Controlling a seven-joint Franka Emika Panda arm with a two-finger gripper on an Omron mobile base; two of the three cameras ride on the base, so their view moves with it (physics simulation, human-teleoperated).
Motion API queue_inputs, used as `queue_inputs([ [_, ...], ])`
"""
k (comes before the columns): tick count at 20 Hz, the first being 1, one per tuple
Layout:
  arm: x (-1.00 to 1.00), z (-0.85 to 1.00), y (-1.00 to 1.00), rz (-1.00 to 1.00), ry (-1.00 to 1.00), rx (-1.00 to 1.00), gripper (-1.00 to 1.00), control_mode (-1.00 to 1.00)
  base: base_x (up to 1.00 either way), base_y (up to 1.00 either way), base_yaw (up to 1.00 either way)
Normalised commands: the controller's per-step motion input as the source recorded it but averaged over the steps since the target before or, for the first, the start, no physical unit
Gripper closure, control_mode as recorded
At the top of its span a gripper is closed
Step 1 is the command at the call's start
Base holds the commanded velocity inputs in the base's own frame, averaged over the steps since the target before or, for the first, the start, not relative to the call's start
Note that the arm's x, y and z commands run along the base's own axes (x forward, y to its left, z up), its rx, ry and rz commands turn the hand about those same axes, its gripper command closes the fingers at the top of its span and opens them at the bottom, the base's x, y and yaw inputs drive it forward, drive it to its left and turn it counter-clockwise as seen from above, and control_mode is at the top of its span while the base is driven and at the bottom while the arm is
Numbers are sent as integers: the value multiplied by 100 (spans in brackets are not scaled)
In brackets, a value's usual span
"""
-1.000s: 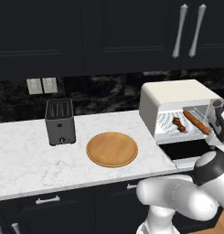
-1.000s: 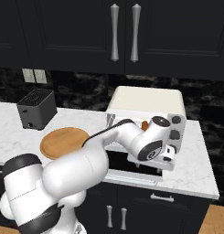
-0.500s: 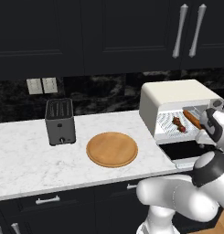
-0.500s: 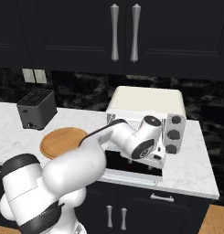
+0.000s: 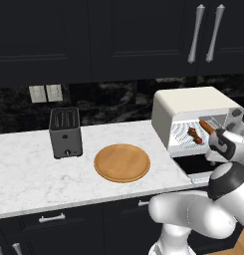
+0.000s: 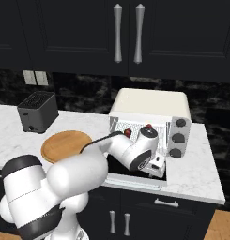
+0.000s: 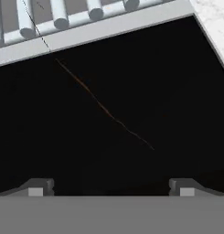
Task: Pick up the kebab skewer and baguette bread, and place them inside the toaster oven. Close the toaster oven door and start by setting the timer.
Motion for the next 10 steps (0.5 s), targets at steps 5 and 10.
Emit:
queue_inputs([
  [5, 38, -6, 0, -4, -1, -4, -100, -100, 0, 0, 0],
  [10, 25, 0, 0, -2, -2, -1, -100, -100, 0, 0, 0],
])
